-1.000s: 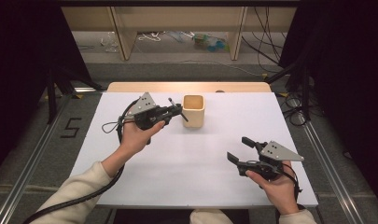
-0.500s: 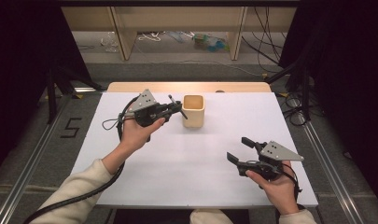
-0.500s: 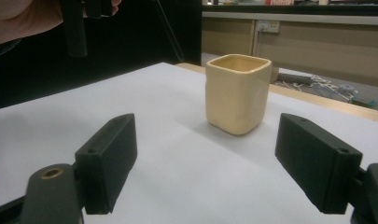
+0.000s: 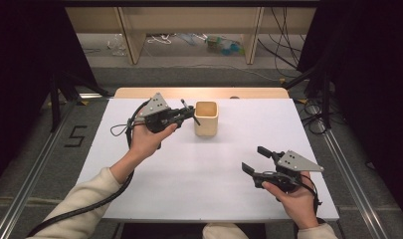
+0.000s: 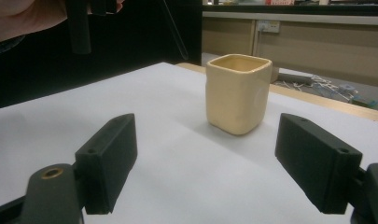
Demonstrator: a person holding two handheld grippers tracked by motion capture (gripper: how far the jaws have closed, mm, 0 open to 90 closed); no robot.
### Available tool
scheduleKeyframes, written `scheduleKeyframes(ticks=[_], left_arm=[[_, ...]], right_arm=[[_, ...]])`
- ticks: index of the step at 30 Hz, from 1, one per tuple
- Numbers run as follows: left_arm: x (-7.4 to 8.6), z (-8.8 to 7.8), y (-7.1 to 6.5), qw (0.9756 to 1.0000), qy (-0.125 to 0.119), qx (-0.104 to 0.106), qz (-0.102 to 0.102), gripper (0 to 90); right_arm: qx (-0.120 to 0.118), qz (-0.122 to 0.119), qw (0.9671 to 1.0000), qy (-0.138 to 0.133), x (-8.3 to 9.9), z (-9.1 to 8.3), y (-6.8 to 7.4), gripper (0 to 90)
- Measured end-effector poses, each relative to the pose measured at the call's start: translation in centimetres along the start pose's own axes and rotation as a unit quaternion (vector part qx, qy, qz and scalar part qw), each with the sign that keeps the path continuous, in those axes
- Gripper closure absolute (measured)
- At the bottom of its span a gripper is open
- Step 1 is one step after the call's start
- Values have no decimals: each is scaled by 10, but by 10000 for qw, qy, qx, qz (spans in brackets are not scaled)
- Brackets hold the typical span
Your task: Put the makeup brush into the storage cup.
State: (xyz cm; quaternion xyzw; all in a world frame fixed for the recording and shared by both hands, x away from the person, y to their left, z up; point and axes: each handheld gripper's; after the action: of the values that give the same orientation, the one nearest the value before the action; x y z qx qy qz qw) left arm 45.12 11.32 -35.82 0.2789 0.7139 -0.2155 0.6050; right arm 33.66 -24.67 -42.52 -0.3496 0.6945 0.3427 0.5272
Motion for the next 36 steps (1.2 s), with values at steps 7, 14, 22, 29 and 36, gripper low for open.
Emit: scheduleKeyframes(ticks=[7, 14, 22, 29, 36], left_arm=[[-1, 3, 0, 10000, -13, 3, 40, 836], [-3, 5, 1, 10000, -19, -6, 39, 836], [-5, 7, 1, 10000, -21, -20, 65, 836], [-7, 10, 0, 10000, -15, -25, 94, 836], [-9, 14, 0, 9999, -5, -16, 106, 836]], right_arm=[[41, 3, 10000, -15, 0, 0, 0, 220], [43, 2, 10000, -10, 0, 0, 0, 221], [15, 6, 10000, -37, 1, 1, -1, 222], [34, 23, 10000, 86, 0, -1, -1, 222], [-5, 41, 10000, -65, 1, 1, -1, 224]])
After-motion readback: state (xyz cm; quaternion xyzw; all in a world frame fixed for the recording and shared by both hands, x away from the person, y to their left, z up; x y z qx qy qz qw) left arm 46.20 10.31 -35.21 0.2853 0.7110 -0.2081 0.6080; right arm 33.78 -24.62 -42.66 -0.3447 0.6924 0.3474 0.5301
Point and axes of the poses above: each handheld gripper's, and its own axes: z roughly forward along the jaws, x roughly out of its underside, y roughly to its left, and after that the axes turned 13 degrees about -x, right-handed
